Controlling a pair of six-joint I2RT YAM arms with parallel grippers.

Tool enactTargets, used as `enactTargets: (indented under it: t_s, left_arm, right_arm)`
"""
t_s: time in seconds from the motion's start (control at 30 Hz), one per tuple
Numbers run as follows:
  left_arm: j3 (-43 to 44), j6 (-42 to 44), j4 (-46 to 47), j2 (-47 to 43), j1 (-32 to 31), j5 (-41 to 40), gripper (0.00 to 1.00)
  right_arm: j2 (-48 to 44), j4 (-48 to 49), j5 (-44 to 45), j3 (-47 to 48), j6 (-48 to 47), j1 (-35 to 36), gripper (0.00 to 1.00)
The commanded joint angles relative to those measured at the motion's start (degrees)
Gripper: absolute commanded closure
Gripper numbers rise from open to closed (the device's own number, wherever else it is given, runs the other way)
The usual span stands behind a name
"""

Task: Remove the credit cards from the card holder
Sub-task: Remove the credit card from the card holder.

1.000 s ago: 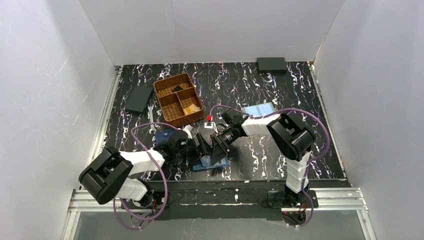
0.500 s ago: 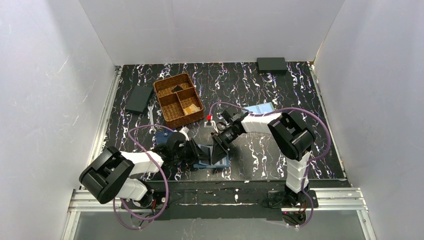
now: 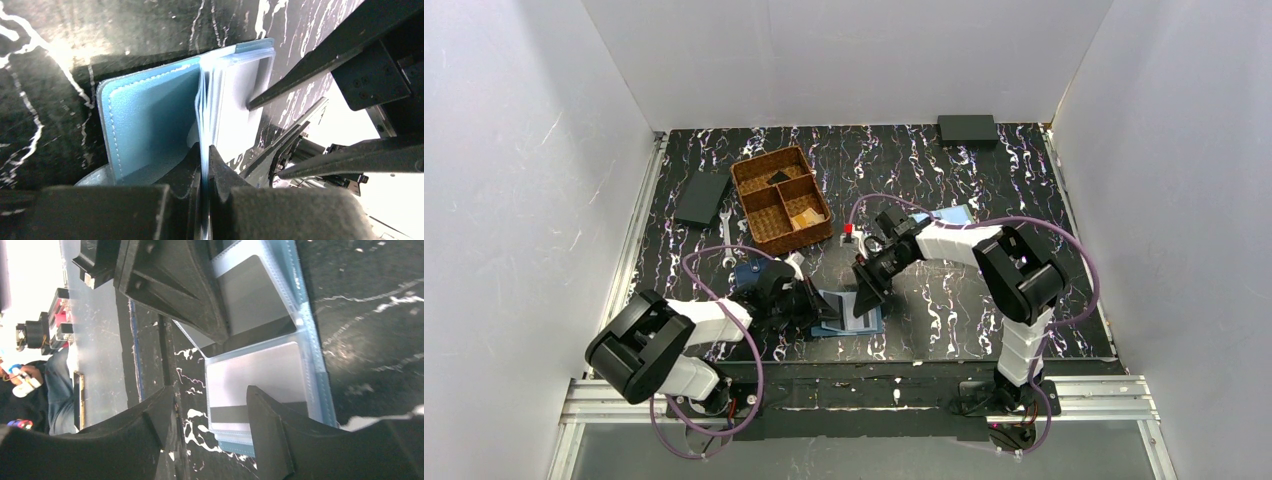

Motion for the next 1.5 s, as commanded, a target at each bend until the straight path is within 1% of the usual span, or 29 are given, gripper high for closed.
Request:
enactTargets:
  t_s: [0.0, 0.1, 0.2, 0.27, 0.37, 0.43, 0.57, 0.73, 0.83, 0.97, 1.0, 1.03, 1.07, 1.17, 1.47]
  left_arm:
    - [2.7, 2.6, -1.4, 1.3, 0.4, 2.1, 1.0]
    - [3.4, 2.8, -0.4, 0.7, 0.4, 2.3, 1.0]
    - [4.6, 3.0, 0.3, 0.3, 0.4, 3.2, 1.0]
    - [5.4, 3.0, 0.4, 0.5, 0.4, 3.9, 0.86]
    - [5.8, 3.1, 0.4, 0.7, 0.4, 4.2, 0.74]
    - [5.6, 3.0, 0.3, 0.8, 0.4, 4.0, 0.71]
    - [4.2, 2.8, 0.3, 0.1, 0.7, 3.6, 0.7]
    - [1.7, 2.0, -0.1, -1.8, 1.6, 2.5, 0.71]
    - [0.7, 2.0, -0.8, -2.7, 2.0, 2.0, 0.74]
    - [0.5, 2.2, -1.6, -3.6, 2.5, 1.8, 0.85]
    - [0.6, 2.2, -1.8, -3.7, 2.5, 2.0, 0.89]
    - [0.6, 2.1, -1.8, -3.8, 2.6, 2.1, 0.96]
    - [0.8, 2.1, -1.8, -3.9, 2.6, 2.4, 1.0]
    - [1.3, 2.1, -1.8, -4.7, 2.6, 3.0, 1.0]
    - [2.9, 1.7, 0.7, -12.6, 2.7, 3.5, 1.0]
  right_arm:
    - [-2.4, -3.7, 4.2, -0.2, -4.4, -3.9, 0.35]
    - [-3.8, -7.0, 0.4, 0.1, -8.8, -5.4, 0.34]
    - [-5.4, -8.8, -2.6, 0.0, -11.2, -5.8, 0.33]
    - [-6.0, -9.1, -4.2, -0.3, -11.8, -5.9, 0.33]
    - [-5.7, -9.0, -4.7, -0.2, -11.6, -5.9, 0.33]
    - [-5.2, -9.0, -4.7, -0.3, -11.3, -5.9, 0.33]
    - [-4.4, -7.6, -4.7, -0.7, -9.6, -5.8, 0.33]
    - [-3.9, -4.8, -3.9, -1.7, -6.5, -5.6, 0.33]
    - [-3.7, -4.5, -3.4, -1.7, -6.1, -5.4, 0.34]
    - [-3.3, -4.1, -3.2, -1.8, -5.6, -4.7, 0.34]
    - [-3.2, -4.1, -3.4, -1.8, -5.5, -4.6, 0.34]
    - [-3.2, -4.0, -3.8, -1.8, -5.4, -4.5, 0.34]
    - [-3.1, -3.8, -4.5, -1.8, -5.1, -4.4, 0.34]
    - [-3.0, -3.0, -7.2, -1.8, -3.8, -4.3, 0.34]
    - [-6.2, -0.1, -15.8, -0.9, 1.4, -5.8, 0.32]
